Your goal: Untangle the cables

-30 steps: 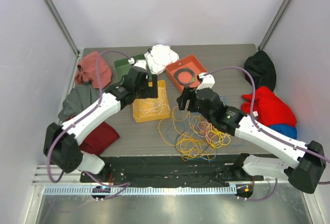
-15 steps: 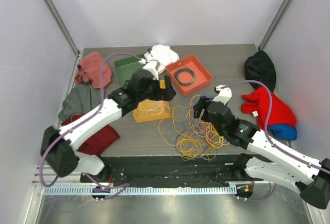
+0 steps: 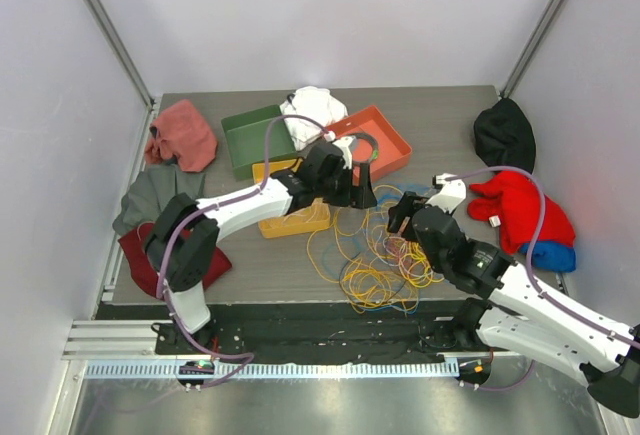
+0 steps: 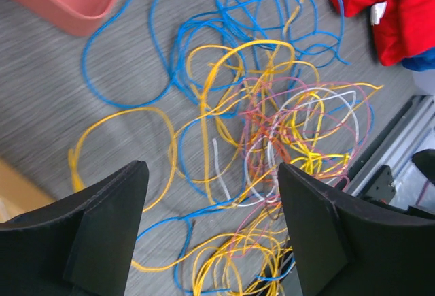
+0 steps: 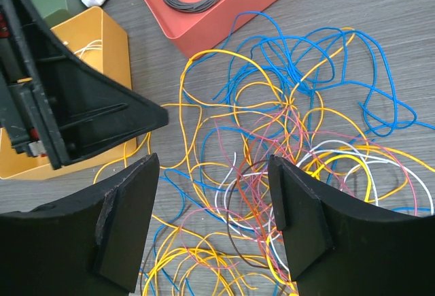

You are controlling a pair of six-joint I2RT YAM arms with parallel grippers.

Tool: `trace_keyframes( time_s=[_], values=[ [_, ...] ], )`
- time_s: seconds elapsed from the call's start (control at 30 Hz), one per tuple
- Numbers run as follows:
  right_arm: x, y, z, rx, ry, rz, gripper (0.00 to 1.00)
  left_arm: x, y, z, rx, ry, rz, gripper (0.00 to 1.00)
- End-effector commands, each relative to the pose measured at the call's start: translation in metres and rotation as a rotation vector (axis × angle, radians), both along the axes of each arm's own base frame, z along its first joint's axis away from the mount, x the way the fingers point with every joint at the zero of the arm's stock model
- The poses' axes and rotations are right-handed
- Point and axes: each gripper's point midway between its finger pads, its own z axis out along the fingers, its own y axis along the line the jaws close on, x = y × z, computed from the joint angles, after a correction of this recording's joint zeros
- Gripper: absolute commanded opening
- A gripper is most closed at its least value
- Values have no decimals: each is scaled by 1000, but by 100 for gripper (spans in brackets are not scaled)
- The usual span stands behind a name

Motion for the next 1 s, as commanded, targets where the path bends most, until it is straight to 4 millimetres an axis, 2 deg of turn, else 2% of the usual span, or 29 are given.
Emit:
trace_keyframes(
  time_s=[0.0, 0.03, 0.07, 0.1, 0.3, 0.4, 0.43, 0.47, 0.6, 0.63, 0.7, 0.77, 0.83, 0.87, 0.97],
  values=[
    [1, -5, 12, 21, -32, -33, 73, 10, -33, 22, -99, -55, -48, 79],
    [1, -5, 12, 22, -30, -34, 73, 12, -35, 19, -93, -54, -53, 75],
    [1, -5, 14, 27, -34, -28, 72, 13, -37, 5, -77, -32, -59, 73],
    [1, -6, 15, 25, -36, -33, 72, 15, -41, 7, -85, -33, -63, 70],
    [-1, -11, 19, 6, -48, -37, 72, 17, -46, -11, -65, -6, -72, 53],
    [0, -12, 18, -1, -46, -40, 71, 15, -44, -15, -56, 1, -77, 31],
    [0, -12, 17, -2, -45, -39, 71, 14, -43, -15, -52, 2, -77, 4],
    [0, -12, 16, -3, -44, -40, 70, 12, -40, -14, -39, 5, -76, 0],
    [-1, -13, 20, 9, -52, -40, 70, 6, -22, 32, -48, -69, -58, 0],
    [-2, -14, 24, 17, -61, -43, 70, 3, -12, 72, -86, -136, -41, 0],
    [-3, -15, 26, 26, -68, -39, 70, -5, 2, 113, -106, -203, -38, 0],
    [-4, -16, 31, 37, -82, -38, 70, -15, 19, 190, -184, -337, -17, 0],
    [-4, -17, 30, 39, -84, -38, 72, -25, 35, 225, -181, -405, -11, 0],
    [-5, -16, 31, 47, -87, -36, 72, -34, 44, 271, -233, -479, 0, 0],
    [-7, -14, 38, 82, -101, -17, 74, -51, 57, 310, -256, -539, -7, 0]
  ],
)
